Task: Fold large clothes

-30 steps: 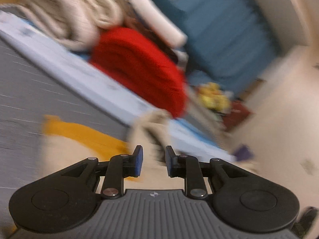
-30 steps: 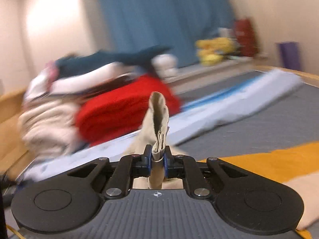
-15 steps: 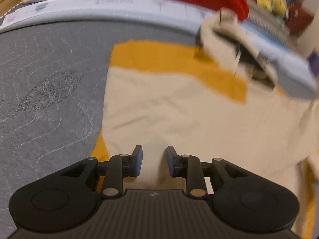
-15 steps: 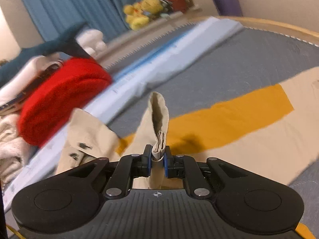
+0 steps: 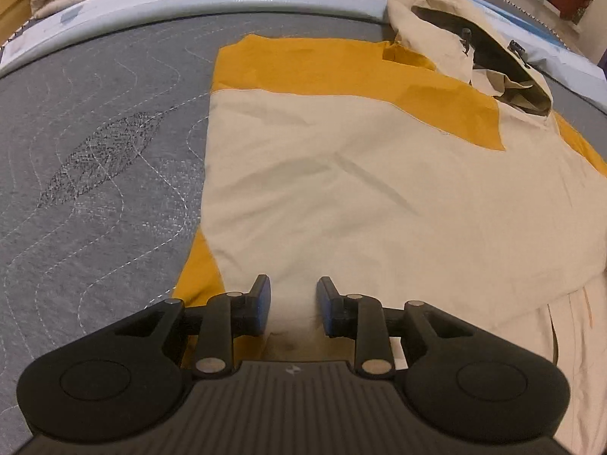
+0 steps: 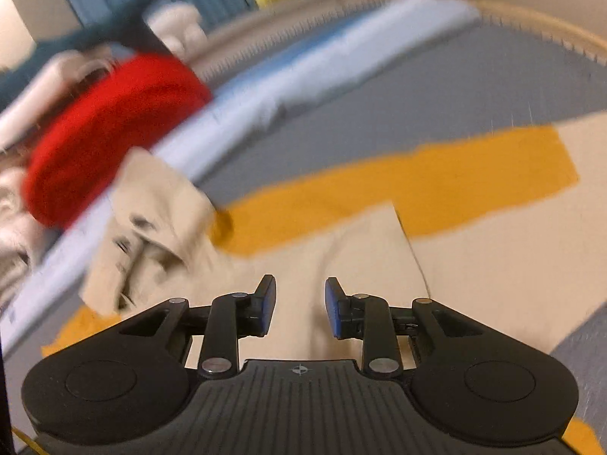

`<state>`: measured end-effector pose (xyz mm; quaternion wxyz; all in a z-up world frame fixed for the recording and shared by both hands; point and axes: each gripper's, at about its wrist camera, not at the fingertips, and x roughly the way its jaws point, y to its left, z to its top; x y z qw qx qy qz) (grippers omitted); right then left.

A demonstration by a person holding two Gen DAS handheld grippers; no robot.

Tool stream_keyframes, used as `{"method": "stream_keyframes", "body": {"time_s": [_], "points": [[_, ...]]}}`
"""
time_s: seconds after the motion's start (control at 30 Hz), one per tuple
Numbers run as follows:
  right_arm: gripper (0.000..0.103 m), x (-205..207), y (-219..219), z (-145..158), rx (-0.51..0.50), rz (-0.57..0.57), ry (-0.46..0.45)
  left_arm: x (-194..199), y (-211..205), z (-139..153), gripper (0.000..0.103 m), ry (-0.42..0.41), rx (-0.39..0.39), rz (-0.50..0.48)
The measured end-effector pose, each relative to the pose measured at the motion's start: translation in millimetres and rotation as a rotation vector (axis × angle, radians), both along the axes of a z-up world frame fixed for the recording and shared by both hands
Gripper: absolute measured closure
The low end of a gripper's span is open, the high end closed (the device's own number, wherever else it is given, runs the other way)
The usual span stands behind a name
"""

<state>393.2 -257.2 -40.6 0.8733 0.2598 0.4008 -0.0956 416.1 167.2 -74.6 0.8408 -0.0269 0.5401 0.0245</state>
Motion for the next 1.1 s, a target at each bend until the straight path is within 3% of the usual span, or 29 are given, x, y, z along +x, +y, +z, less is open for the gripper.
{"method": "stream_keyframes", "body": {"time_s": [0.13, 0.2, 0.33, 0.43, 0.57, 0.8, 1.1], "points": [[0.073, 3.5, -4.2, -30.3, 0.019, -0.014, 0.122, -0.4, 0.4, 15.8, 0.068, -0.029, -0.024, 0.009], [0.073, 5.0, -8.8, -41.2, 0.036, -0.014, 0.165, -0.1, -0.6, 11.9, 0.068, -0.006, -0.017, 0.007], [0.073, 3.8, -11.1, -36.2, 0.055, -0.031, 0.178, -0.3, -9.1, 10.5, 0.067, -0.007, 0.013, 0.000], [0.072, 2.7, -13.1, -16.0, 0.037, -0.027, 0.135, -2.3, -14.2, 23.4, 0.066, -0.053, -0.023, -0.009], [0.068, -5.1, -11.7, 13.0, -0.009, 0.001, 0.048, -10.0, -36.2, 38.6, 0.060, -0.091, -0.008, -0.070], [0.059, -26.6, -11.4, 55.8, -0.155, 0.059, -0.095, -30.7, -65.5, 52.4, 0.052, -0.126, -0.018, -0.147], [0.059, -60.0, -57.8, 72.7, -0.205, 0.032, -0.176, -44.8, -69.1, 54.6, 0.052, -0.141, -0.038, -0.144]]}}
